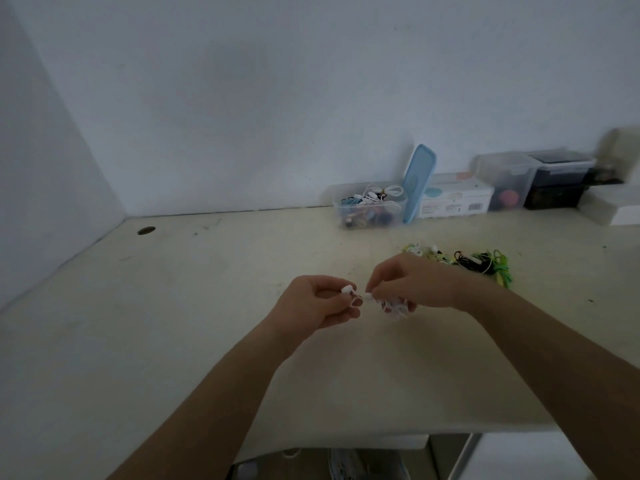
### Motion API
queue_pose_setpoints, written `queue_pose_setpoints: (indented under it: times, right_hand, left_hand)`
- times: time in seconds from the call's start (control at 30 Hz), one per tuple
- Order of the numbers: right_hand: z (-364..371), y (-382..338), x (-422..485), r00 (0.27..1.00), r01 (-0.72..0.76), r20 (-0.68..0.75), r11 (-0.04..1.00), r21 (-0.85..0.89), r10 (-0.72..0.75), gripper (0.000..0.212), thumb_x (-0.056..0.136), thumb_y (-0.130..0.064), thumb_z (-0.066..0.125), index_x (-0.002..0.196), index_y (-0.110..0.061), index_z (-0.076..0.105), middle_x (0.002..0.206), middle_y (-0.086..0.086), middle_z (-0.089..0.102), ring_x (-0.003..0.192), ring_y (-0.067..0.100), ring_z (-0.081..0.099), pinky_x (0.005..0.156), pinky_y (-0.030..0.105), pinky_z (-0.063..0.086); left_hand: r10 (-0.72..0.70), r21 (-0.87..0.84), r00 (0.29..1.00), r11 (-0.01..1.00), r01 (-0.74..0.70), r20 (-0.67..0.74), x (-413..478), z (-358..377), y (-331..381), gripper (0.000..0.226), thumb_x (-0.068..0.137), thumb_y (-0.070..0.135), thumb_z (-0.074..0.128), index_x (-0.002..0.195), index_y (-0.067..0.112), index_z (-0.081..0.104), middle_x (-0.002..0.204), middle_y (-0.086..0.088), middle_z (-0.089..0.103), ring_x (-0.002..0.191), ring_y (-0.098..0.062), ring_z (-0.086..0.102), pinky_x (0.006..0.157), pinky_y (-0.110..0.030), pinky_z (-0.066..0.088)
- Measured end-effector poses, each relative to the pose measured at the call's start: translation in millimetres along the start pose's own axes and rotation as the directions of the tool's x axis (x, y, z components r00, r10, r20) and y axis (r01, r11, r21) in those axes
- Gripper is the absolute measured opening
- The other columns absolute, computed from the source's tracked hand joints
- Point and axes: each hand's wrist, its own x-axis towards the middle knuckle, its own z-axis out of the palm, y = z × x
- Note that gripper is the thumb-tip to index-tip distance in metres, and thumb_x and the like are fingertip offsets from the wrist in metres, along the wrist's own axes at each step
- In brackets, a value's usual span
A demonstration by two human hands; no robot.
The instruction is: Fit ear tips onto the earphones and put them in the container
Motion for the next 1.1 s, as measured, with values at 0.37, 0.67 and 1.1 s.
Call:
queue_pose_setpoints:
  times: [0.37, 0.67, 1.1]
  right_hand:
    - [26.6, 1.7, -3.4, 0.959, 0.183, -0.205, 0.979, -0.085, -0.197, 0.018, 0.079, -0.036, 0.080, 0.082, -0.024, 0.067, 0.077, -0.008, 0.071, 0.071, 0.006, 0.067, 0.069, 0.025, 0.053]
    - [35.8, 9.0, -3.3, 0.965, 0.208, -0.165, 0.978, 0.012, -0.203, 0.016, 0.078, -0.025, 0.081, 0.085, -0.030, 0.068, 0.074, -0.005, 0.071, 0.066, 0.026, 0.070, 0.066, 0.054, 0.057]
    - [40.8, -2.1, 1.3, 0.969, 0.197, -0.215, 0.914, 0.355, -0.125, 0.010, 0.087, -0.010, 0.074, 0.095, -0.006, 0.071, 0.085, 0.009, 0.076, 0.074, 0.019, 0.068, 0.073, 0.031, 0.056]
  left_hand:
    - [0.241, 0.426, 0.969, 0.884, -0.194, -0.060, -8.0, 13.0, -15.9, 0.014, 0.083, 0.014, 0.075, 0.090, 0.026, 0.078, 0.080, 0.003, 0.077, 0.074, -0.003, 0.069, 0.067, -0.014, 0.050]
    - [0.250, 0.478, 0.955, 0.866, -0.147, -0.158, -10.9, 14.6, -19.6, 0.026, 0.072, 0.013, 0.083, 0.095, 0.018, 0.074, 0.083, 0.003, 0.075, 0.071, -0.006, 0.072, 0.065, -0.013, 0.052]
    - [0.252, 0.360, 0.929, 0.922, -0.145, -0.272, -19.6, -33.7, -6.8, 0.015, 0.081, 0.004, 0.075, 0.089, 0.016, 0.074, 0.080, -0.006, 0.075, 0.068, -0.016, 0.070, 0.064, -0.034, 0.059]
